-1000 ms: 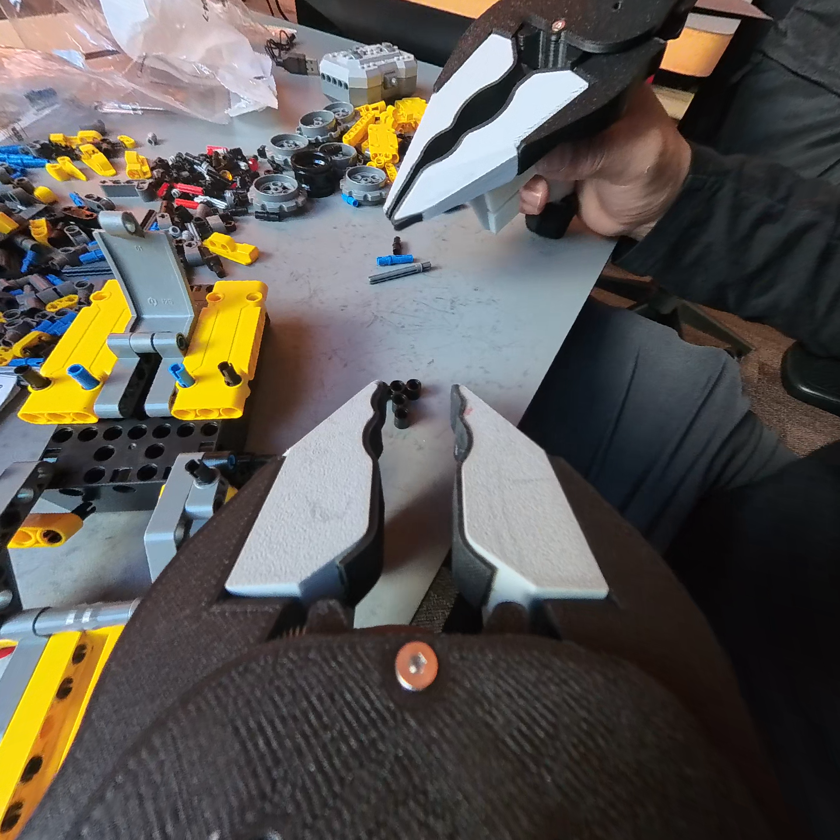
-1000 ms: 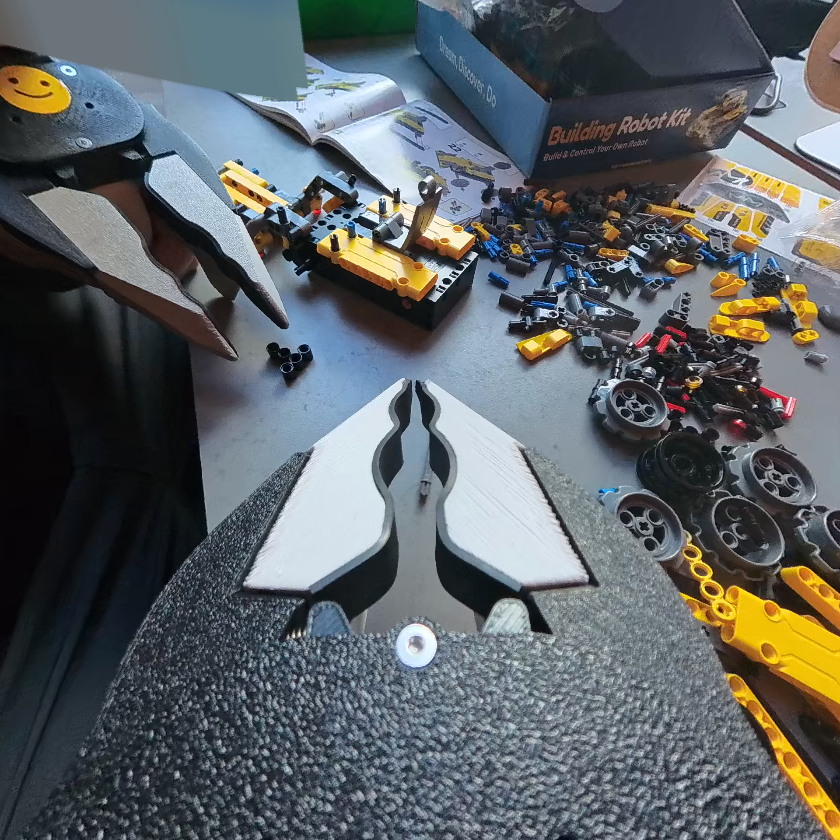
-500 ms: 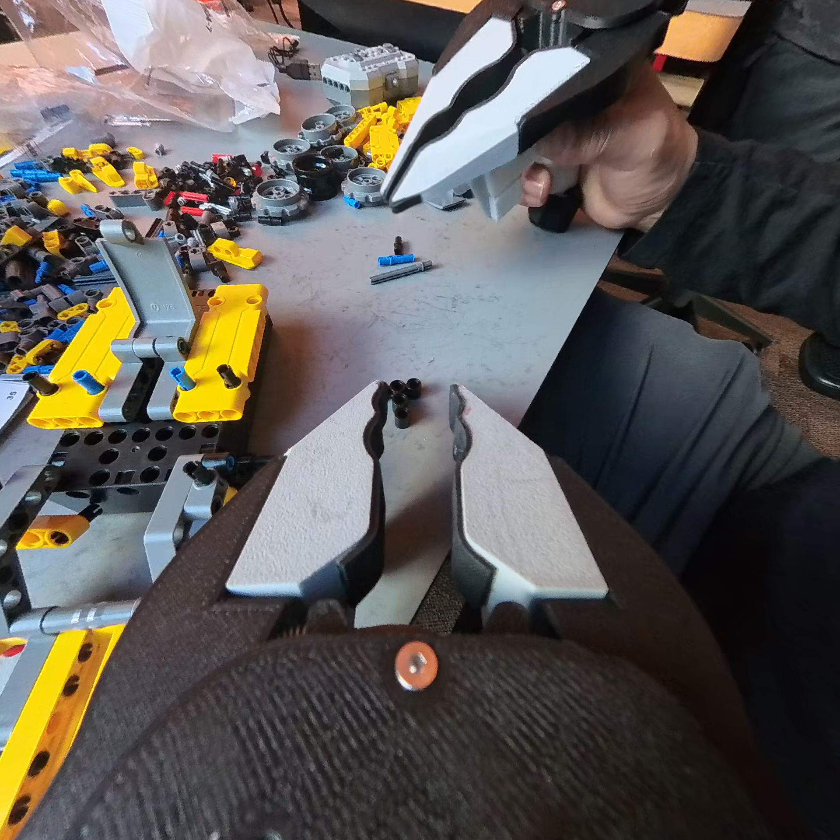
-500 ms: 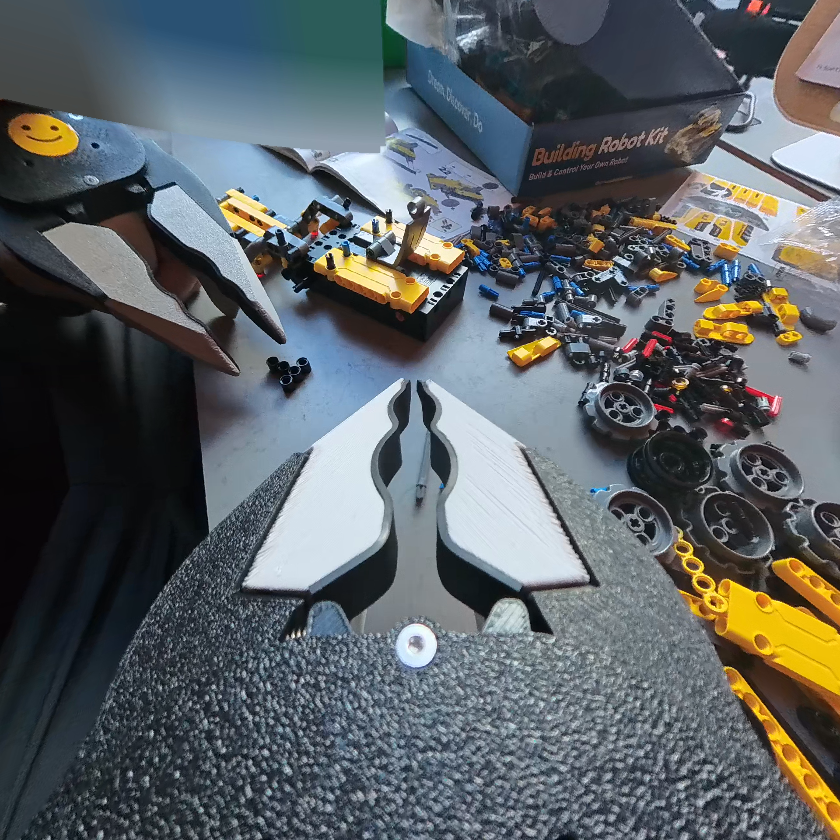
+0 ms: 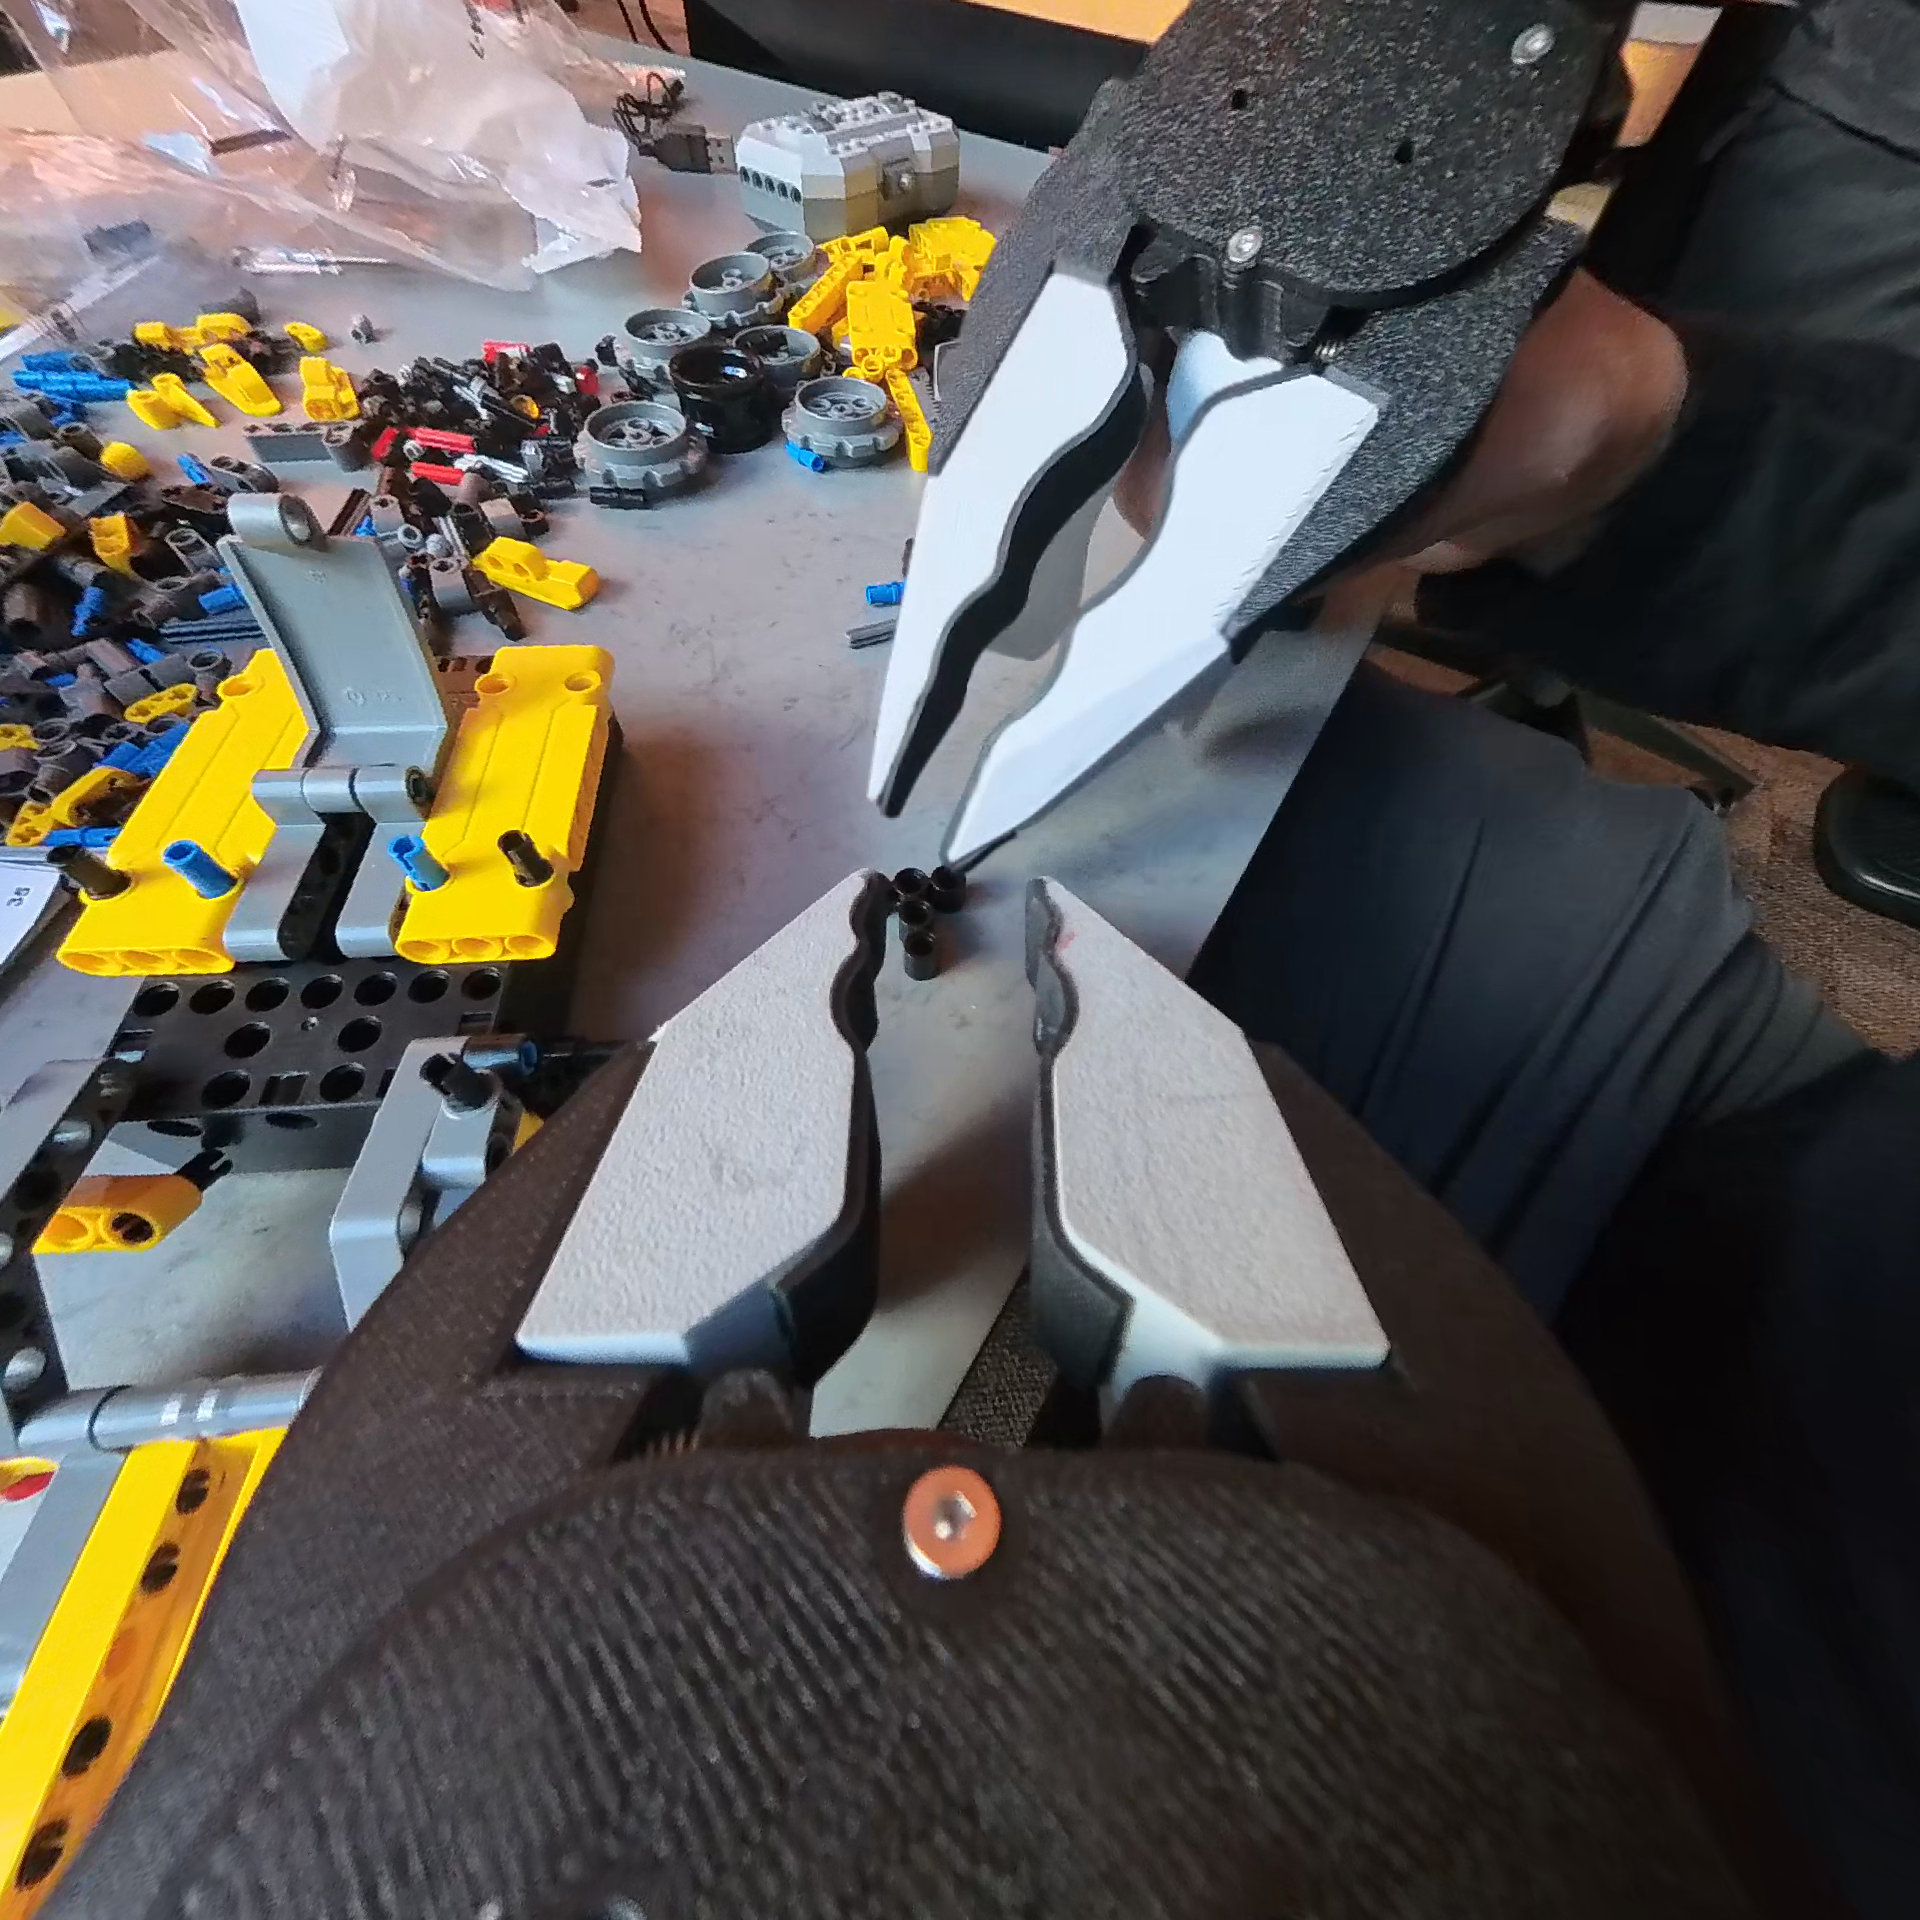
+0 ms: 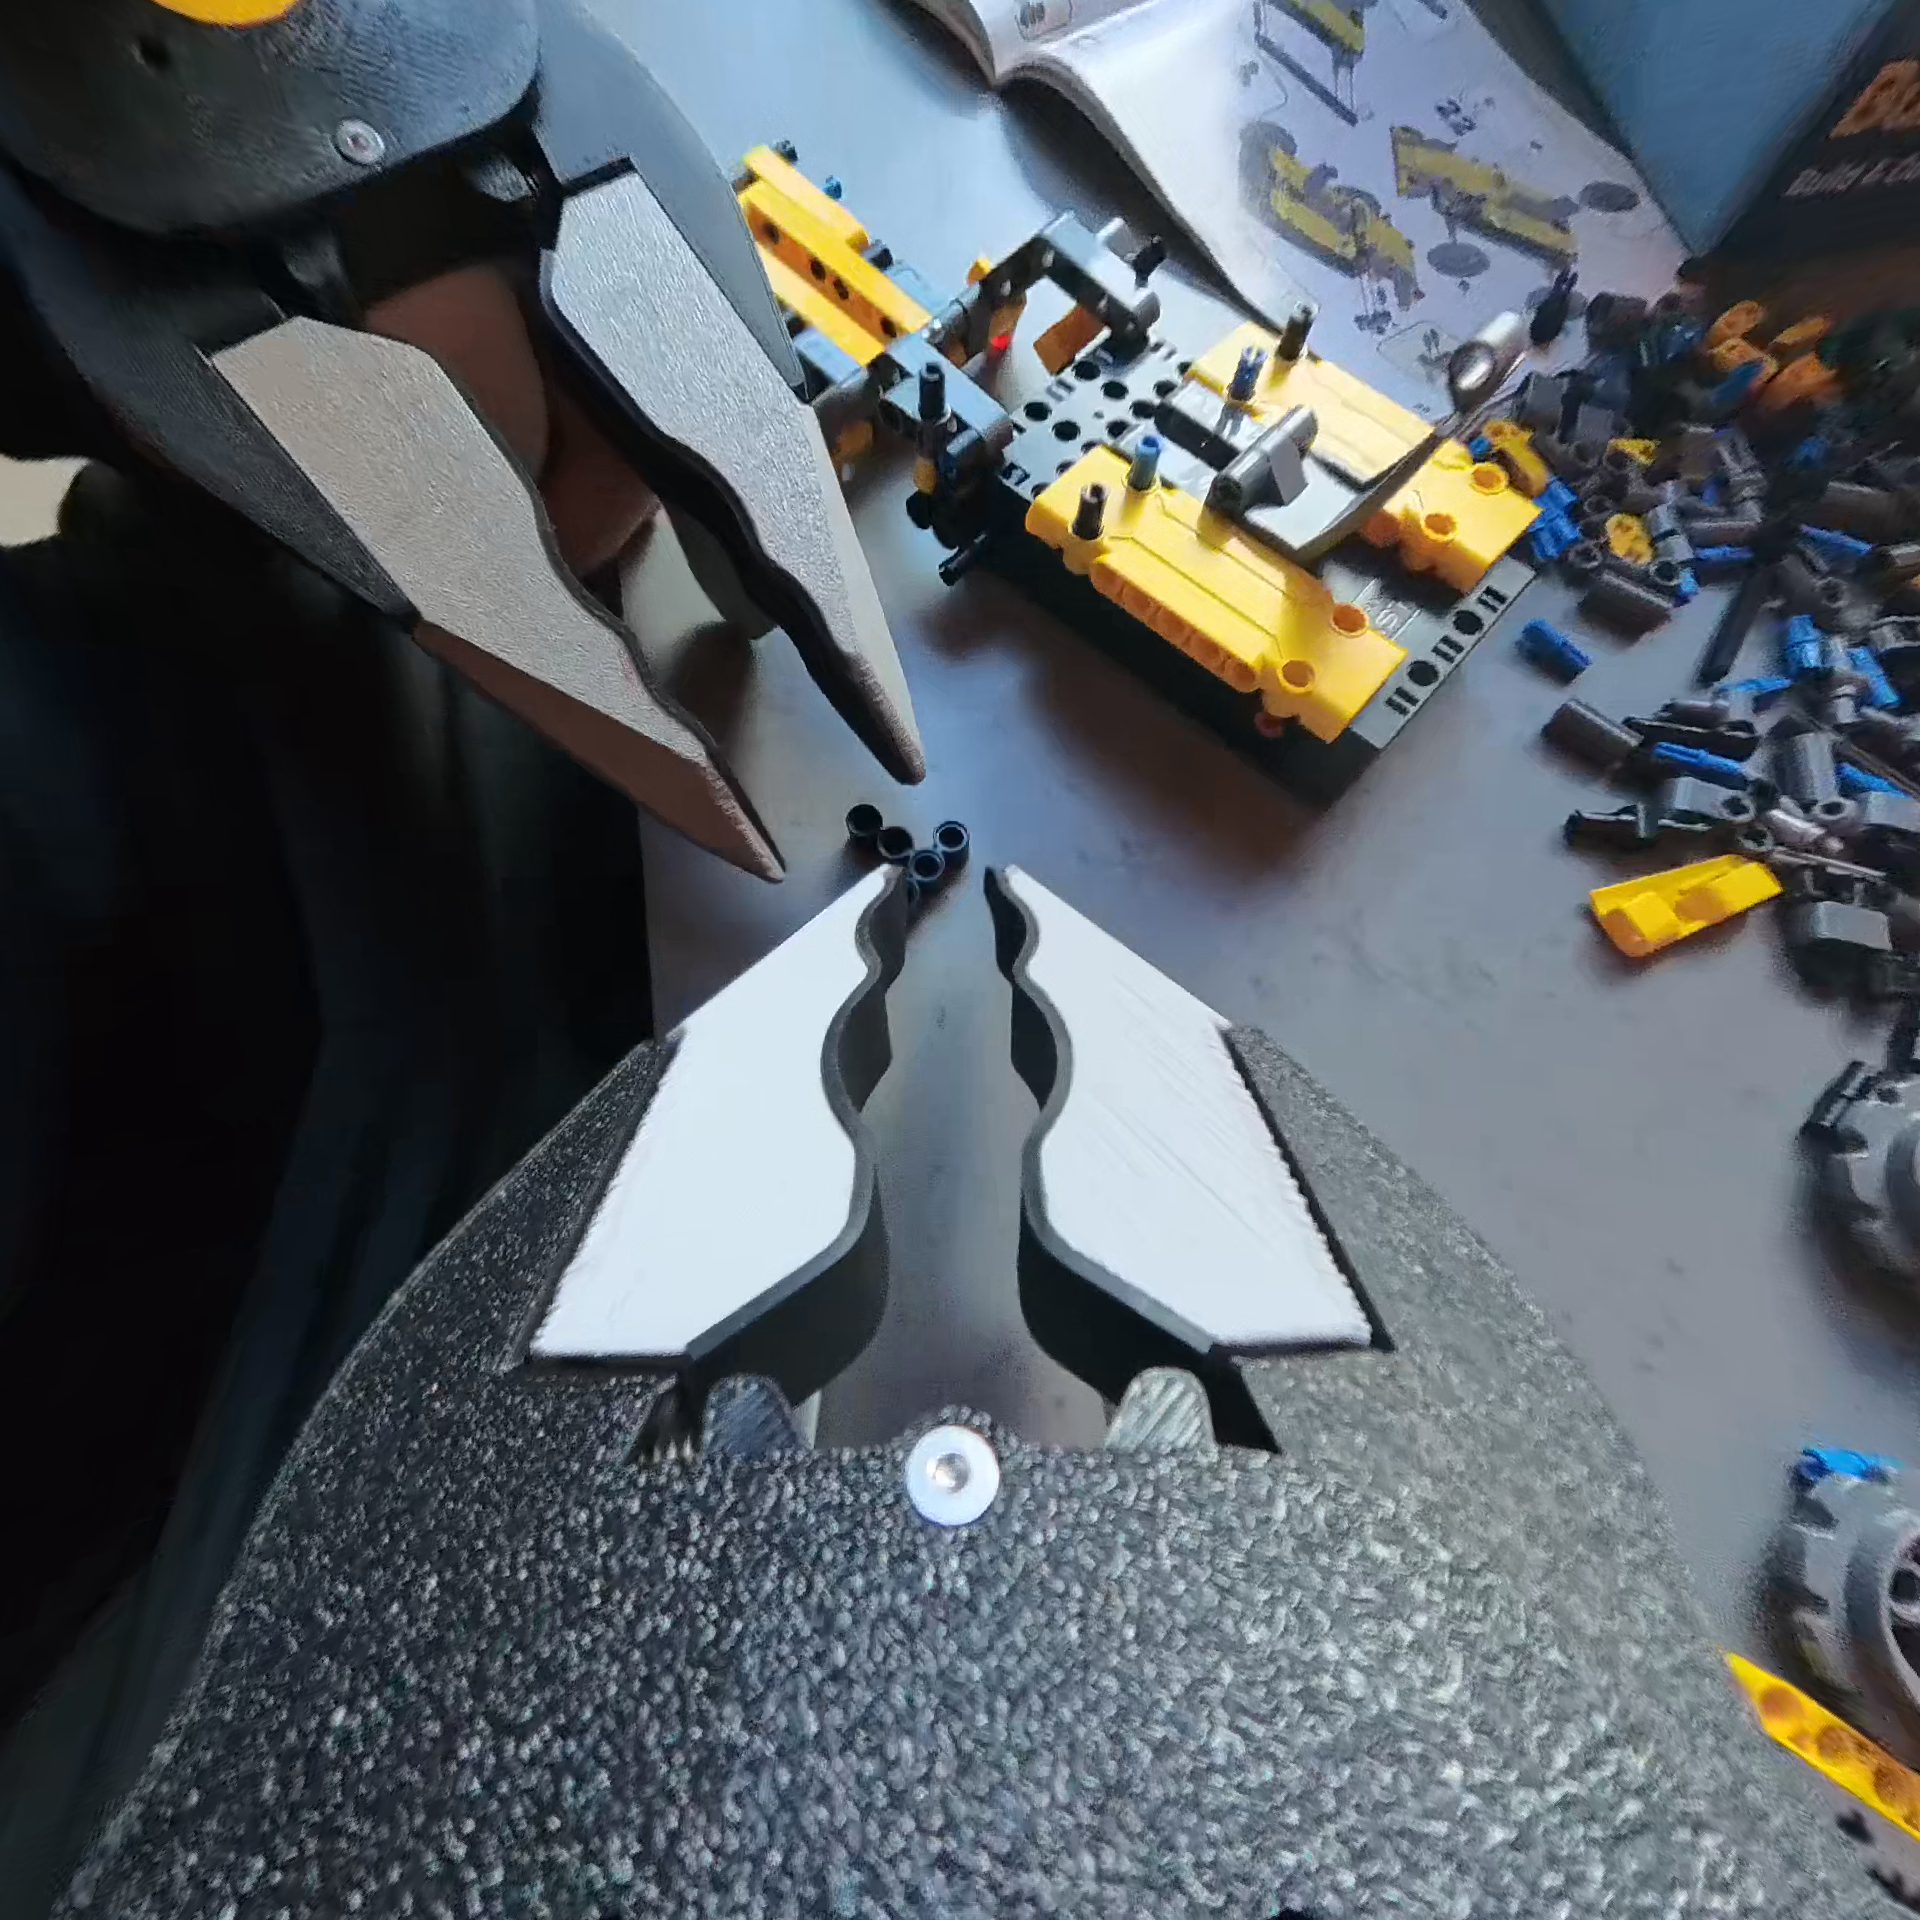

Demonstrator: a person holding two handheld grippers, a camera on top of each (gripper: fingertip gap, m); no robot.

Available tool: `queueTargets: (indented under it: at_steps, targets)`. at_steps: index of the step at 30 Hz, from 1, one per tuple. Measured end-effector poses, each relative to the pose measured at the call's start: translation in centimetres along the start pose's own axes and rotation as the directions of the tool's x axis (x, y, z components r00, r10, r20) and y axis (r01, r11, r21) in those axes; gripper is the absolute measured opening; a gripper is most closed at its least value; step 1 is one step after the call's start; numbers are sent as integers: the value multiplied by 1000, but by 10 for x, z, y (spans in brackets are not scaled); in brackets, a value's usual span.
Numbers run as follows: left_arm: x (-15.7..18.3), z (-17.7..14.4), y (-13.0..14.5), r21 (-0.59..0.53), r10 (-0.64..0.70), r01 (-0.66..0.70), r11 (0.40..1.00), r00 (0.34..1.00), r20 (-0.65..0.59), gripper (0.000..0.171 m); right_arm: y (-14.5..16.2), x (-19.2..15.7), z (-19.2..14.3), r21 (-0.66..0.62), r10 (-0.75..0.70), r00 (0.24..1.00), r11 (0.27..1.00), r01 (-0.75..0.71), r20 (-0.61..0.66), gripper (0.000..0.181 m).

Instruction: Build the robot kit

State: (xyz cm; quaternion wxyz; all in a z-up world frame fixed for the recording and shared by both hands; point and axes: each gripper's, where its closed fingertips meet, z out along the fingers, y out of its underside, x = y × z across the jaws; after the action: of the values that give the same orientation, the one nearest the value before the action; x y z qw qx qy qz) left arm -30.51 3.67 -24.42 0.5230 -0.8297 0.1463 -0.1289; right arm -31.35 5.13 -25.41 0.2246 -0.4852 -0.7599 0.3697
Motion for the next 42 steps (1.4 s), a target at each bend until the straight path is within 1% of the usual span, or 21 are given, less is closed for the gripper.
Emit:
queueTargets:
  at_steps: [4, 6, 10, 15, 18, 21, 22, 23, 25, 29, 34, 36, 37, 39, 42]
  targets:
    - [0, 0, 0, -9, -8, 8, 1000, 1000, -2, 24, 3, -1, 2, -21, 21, 999, 1000, -21, 24, 17]
    - [-1, 1, 0, -17, -22, 22, 1000, 1000, -4, 24, 3, -3, 2, -27, 8, 999, 1000, -7, 32, 21]
    - [-2, 1, 4, -67, -40, 40, 997, 999, 0, 27, 5, -5, 3, -39, 9, 999, 999, -7, 48, 20]
    - [-5, 1, 8, -102, 30, -26, 994, 998, 47, 20, 1, -6, 0, -5, 21, 997, 1000, -21, 71, 19]
    - [-6, 1, 9, -113, 40, -33, 993, 997, 60, 19, 4, -7, 3, -33, 22, 997, 999, -19, 70, 20]
    - [-8, 1, 8, -113, 28, -20, 993, 997, 69, 15, 4, -6, 7, -50, 24, 998, 999, -21, 62, 19]
    - [-10, 2, 9, -118, 27, -18, 993, 997, 76, 12, 4, -6, 9, -59, 23, 998, 998, -20, 58, 16]
    - [-10, 2, 9, -126, 28, -17, 992, 996, 79, 10, 5, -7, 11, -70, 18, 998, 997, -15, 54, 10]
    - [-11, 2, 11, -150, 27, -15, 989, 996, 80, 10, 5, -7, 12, -73, 8, 999, 997, -4, 44, 7]
    - [-11, 1, 14, -181, 41, -25, 983, 996, 83, 16, 2, -4, 10, -49, 4, 1000, 999, -4, 15, 7]
    - [-10, 2, 16, -202, 75, -57, 978, 994, 82, 19, -5, -8, 4, 12, -30, 999, 999, 30, 21, 7]
    - [-9, 2, 16, -204, 81, -65, 977, 994, 68, 16, -6, -11, 3, 19, -52, 998, 998, 52, 26, 7]
    - [-6, 1, 16, -204, 85, -72, 976, 995, 56, 10, -6, -13, 3, 23, -62, 998, 998, 61, 31, 7]
    - [-7, 0, 14, -197, 114, -99, 975, 991, 64, 4, -8, -14, 2, 35, -71, 997, 997, 70, 32, 7]
    - [-7, -1, 15, -204, 168, -152, 967, 984, 66, 4, -8, -16, 2, 36, -80, 996, 996, 79, 37, 7]
